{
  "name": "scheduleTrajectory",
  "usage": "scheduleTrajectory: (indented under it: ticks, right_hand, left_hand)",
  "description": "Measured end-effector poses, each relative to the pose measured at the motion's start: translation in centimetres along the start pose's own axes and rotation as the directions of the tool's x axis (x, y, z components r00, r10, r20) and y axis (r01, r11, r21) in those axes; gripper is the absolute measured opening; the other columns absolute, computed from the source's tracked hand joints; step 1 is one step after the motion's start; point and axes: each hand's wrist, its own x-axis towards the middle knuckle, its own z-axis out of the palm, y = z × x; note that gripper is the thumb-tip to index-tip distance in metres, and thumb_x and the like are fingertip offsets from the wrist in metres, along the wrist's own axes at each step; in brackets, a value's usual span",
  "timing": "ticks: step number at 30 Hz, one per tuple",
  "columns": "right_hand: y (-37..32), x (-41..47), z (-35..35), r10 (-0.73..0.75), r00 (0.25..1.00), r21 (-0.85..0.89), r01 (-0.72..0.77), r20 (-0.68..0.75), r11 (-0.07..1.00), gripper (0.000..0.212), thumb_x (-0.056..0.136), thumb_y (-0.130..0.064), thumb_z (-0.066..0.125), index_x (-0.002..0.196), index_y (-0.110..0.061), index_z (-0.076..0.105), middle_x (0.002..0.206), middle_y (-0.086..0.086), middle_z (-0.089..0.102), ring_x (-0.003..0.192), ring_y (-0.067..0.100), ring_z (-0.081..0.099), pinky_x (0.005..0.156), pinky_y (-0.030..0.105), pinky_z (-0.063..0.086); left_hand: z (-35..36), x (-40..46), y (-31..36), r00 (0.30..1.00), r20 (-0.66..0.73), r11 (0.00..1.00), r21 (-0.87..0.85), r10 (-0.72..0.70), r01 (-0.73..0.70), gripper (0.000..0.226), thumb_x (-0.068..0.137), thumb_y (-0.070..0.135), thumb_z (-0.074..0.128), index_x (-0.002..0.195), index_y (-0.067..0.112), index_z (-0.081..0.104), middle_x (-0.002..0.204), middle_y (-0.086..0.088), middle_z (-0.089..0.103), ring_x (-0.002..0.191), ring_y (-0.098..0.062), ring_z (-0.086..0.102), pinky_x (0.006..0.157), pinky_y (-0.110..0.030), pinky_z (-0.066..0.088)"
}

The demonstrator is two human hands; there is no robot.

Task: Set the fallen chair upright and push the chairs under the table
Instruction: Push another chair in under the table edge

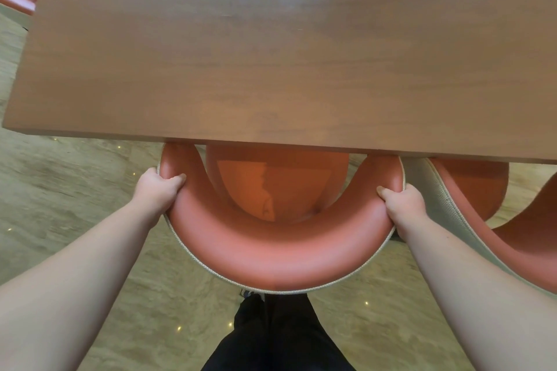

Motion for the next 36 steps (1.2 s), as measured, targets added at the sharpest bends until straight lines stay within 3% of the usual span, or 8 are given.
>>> scheduleTrajectory:
  ticks: [4,8,15,17,22,26,32,36]
  right_hand:
    - [-0.2,-0.3,-0.2,0.027,1.0,0.0,-0.027,0.0,1.0,0.045,0.083,-0.038,0.077,0.116,-0.01,0.061,0.112,0.015,0.069,0.097,0.038,0.067,0.089,0.049,0.057]
    - [-0.4,-1.2,-0.3,0.05,0.999,0.019,-0.05,0.017,0.999,0.066,0.081,-0.044,0.078,0.129,-0.006,0.054,0.121,0.016,0.064,0.108,0.04,0.065,0.097,0.055,0.055]
    - [2.0,-5.4,1.1,0.013,0.998,0.014,-0.012,-0.057,1.0,0.087,0.085,-0.039,0.077,0.152,-0.01,0.032,0.142,0.017,0.057,0.124,0.04,0.058,0.105,0.05,0.047]
    - [2.8,-6.8,1.9,0.029,0.995,-0.033,-0.032,-0.098,0.999,0.084,0.089,-0.041,0.073,0.153,-0.009,0.028,0.145,0.021,0.056,0.126,0.042,0.058,0.103,0.047,0.046]
    - [2.8,-7.2,2.5,-0.017,0.99,-0.154,-0.005,-0.142,0.988,0.06,0.099,-0.034,0.062,0.141,-0.003,0.033,0.141,0.024,0.058,0.123,0.046,0.059,0.098,0.047,0.047]
    - [2.7,-7.3,2.2,-0.028,0.992,-0.173,0.006,-0.122,0.985,0.058,0.1,-0.034,0.061,0.14,-0.003,0.033,0.14,0.023,0.058,0.123,0.044,0.058,0.097,0.046,0.047]
    - [2.2,-8.9,0.1,-0.019,1.0,-0.161,0.016,-0.015,0.987,0.067,0.098,-0.042,0.06,0.147,-0.006,0.034,0.141,0.02,0.06,0.124,0.042,0.059,0.095,0.042,0.046]
    - [2.8,-12.6,-1.8,-0.096,0.995,-0.09,0.096,0.009,0.991,0.056,0.097,-0.035,0.06,0.146,-0.013,0.044,0.129,0.009,0.066,0.113,0.033,0.062,0.084,0.035,0.045]
  left_hand:
    - [0.0,-0.1,0.2,1.0,0.003,1.0,-0.005,-0.016,0.016,0.036,0.087,0.033,0.078,0.106,0.01,0.057,0.105,-0.013,0.064,0.096,-0.034,0.06,0.084,-0.041,0.049]
    - [-0.3,-0.7,0.5,0.998,0.017,0.998,-0.038,-0.058,0.059,0.05,0.085,0.043,0.078,0.112,0.009,0.055,0.11,-0.013,0.062,0.098,-0.034,0.06,0.089,-0.044,0.052]
    - [0.3,-5.2,-0.9,0.996,-0.009,0.982,-0.165,-0.091,0.088,0.07,0.089,0.04,0.076,0.141,0.001,0.048,0.135,-0.02,0.062,0.121,-0.04,0.061,0.098,-0.049,0.052]
    - [1.0,-6.6,-1.5,0.993,-0.018,0.988,-0.105,-0.116,0.113,0.069,0.092,0.045,0.072,0.14,0.003,0.045,0.135,-0.02,0.06,0.122,-0.043,0.06,0.09,-0.048,0.055]
    - [1.7,-6.8,-1.5,0.994,-0.075,0.997,-0.014,-0.081,0.08,0.055,0.099,0.041,0.064,0.131,0.0,0.045,0.133,-0.028,0.062,0.12,-0.047,0.06,0.095,-0.046,0.046]
    - [1.4,-6.7,-1.3,0.994,-0.067,0.996,0.031,-0.081,0.083,0.056,0.098,0.043,0.064,0.13,0.0,0.045,0.134,-0.029,0.062,0.12,-0.048,0.06,0.095,-0.047,0.047]
    - [-0.3,-8.3,-0.6,0.988,0.07,0.988,-0.058,-0.136,0.14,0.068,0.095,0.042,0.068,0.144,0.004,0.038,0.139,-0.022,0.055,0.119,-0.046,0.059,0.064,-0.047,0.058]
    - [-1.7,-11.9,-0.2,0.997,0.071,0.996,-0.09,-0.015,0.021,0.073,0.079,0.028,0.058,0.147,0.005,0.04,0.133,-0.021,0.061,0.106,-0.039,0.06,0.087,-0.042,0.052]
